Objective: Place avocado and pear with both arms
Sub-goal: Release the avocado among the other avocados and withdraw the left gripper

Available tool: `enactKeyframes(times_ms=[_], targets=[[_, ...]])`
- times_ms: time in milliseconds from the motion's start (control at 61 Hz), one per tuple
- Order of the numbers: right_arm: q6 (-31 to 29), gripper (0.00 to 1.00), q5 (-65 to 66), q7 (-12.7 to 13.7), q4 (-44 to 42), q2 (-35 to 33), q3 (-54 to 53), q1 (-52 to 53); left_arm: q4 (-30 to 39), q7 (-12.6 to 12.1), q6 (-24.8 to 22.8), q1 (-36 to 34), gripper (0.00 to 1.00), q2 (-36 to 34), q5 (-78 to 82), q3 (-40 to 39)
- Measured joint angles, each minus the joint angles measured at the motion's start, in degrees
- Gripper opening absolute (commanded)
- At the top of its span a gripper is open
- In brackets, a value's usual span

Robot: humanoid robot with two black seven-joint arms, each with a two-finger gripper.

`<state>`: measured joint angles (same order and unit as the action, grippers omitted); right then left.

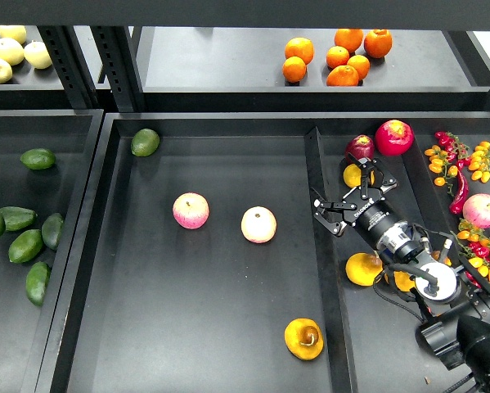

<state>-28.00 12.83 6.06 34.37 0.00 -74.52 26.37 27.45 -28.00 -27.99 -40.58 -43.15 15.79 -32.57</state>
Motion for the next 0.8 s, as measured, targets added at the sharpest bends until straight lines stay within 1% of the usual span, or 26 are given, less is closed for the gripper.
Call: enactKeyframes(times_ms=[377, 803], targets=[[0.00, 1.00, 0.00, 0.00, -0.01, 0.00, 0.07, 0.00, -0.03, 0.00, 0.00, 3.99, 0.27, -0.78, -0.41, -2.77], [0.00, 1.00, 0.00, 0.00, 0.09, 0.00, 0.15, -0.26, -1.54, 0.00, -0.03, 4.46, 0.28, -0.79, -0.42, -2.94]])
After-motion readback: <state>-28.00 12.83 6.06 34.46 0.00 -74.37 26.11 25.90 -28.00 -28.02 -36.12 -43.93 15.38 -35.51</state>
